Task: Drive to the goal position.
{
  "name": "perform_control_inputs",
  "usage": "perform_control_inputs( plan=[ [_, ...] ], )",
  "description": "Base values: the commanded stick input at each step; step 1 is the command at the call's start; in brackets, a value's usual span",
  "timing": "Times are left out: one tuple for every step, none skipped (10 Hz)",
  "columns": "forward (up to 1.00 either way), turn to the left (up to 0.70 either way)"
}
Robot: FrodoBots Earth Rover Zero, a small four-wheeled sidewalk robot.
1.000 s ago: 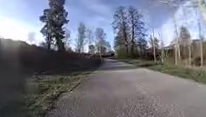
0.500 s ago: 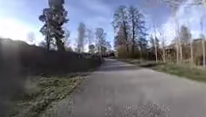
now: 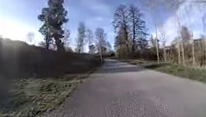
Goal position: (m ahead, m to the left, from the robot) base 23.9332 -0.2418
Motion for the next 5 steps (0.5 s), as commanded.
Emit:
perform_control_inputs(
  plan=[
    [1.00,0.00],
    [1.00,0.00],
    [1.00,0.00],
    [1.00,0.00],
    [1.00,-0.01]
  ],
)
